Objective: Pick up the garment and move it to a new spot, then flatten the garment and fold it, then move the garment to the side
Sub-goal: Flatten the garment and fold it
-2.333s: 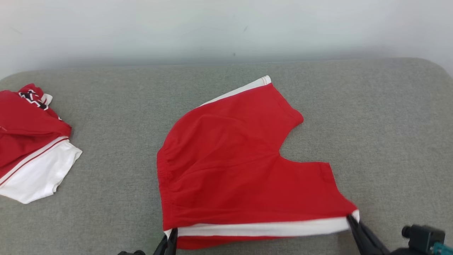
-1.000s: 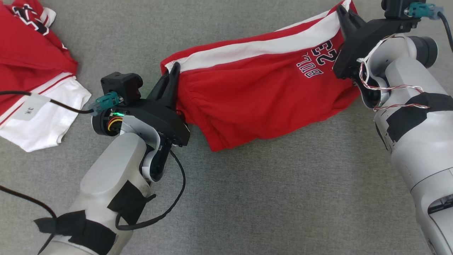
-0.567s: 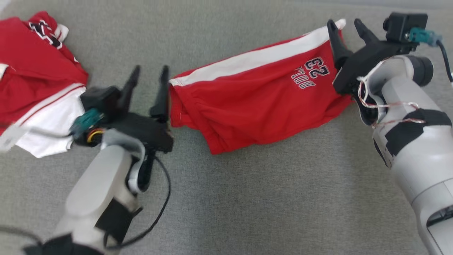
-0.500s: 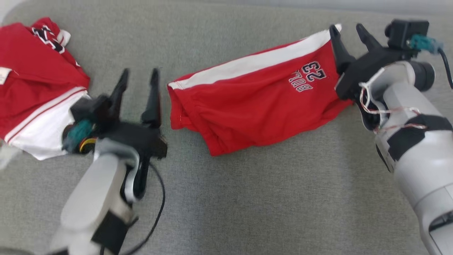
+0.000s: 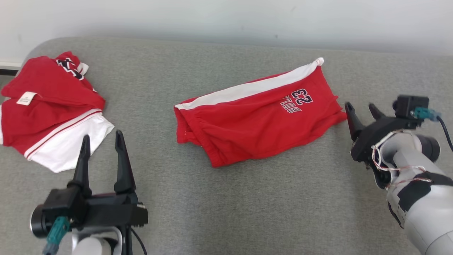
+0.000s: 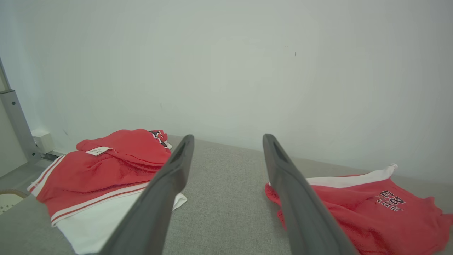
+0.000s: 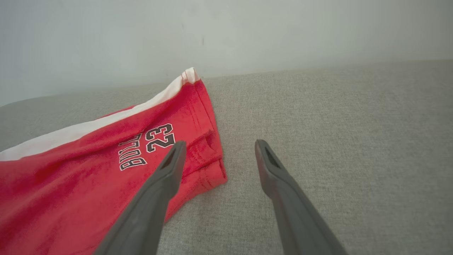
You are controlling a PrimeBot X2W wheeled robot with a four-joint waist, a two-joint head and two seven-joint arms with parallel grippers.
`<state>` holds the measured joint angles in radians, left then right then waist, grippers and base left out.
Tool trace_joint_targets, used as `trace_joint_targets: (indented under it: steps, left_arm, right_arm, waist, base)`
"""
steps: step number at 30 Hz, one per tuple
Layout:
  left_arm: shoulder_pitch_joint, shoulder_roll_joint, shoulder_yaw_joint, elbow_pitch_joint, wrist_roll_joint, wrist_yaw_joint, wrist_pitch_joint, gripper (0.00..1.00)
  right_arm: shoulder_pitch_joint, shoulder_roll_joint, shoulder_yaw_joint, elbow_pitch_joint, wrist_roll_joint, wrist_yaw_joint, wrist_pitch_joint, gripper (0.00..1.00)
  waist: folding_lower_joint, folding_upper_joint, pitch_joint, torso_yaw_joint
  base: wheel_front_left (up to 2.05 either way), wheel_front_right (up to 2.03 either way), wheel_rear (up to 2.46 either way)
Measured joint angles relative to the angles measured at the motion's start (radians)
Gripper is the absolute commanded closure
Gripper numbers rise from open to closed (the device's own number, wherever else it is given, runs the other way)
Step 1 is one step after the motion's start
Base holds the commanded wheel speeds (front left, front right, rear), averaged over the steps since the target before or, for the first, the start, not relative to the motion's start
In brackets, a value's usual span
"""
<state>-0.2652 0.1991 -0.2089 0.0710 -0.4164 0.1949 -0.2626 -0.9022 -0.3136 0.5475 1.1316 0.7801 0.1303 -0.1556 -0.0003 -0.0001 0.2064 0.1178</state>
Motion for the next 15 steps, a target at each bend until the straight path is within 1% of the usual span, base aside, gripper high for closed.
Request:
trace_joint_targets:
  steps: [3,5,7,15]
  left_arm:
    - [0.046,-0.007,0.004,-0.033,0.020,0.007,0.000,0.00]
    - [0.075,-0.026,0.011,-0.064,0.039,0.017,0.000,0.00]
    - [0.086,-0.033,0.014,-0.069,0.043,0.018,0.000,0.00]
    - [0.094,-0.055,0.008,-0.064,0.049,-0.001,0.000,0.00]
  right_arm:
    - [0.024,0.003,-0.012,0.018,0.036,0.000,0.020,0.00]
    - [0.025,0.013,-0.021,0.040,0.056,0.000,0.032,0.00]
    - [0.024,0.017,-0.029,0.059,0.067,0.000,0.032,0.00]
    - [-0.001,0.015,-0.045,0.138,0.068,0.000,0.032,0.00]
  waist:
    - [0.0001,0.0000,-0.008,0.014]
    - [0.0002,0.0000,-0.011,0.034]
    - [0.0001,0.0000,-0.012,0.048]
    - [0.0003,0.0000,-0.002,0.111]
  base:
    - [0.00,0.00,0.00]
    - [0.00,0.00,0.00]
    - [0.00,0.00,0.00]
    - [0.00,0.00,0.00]
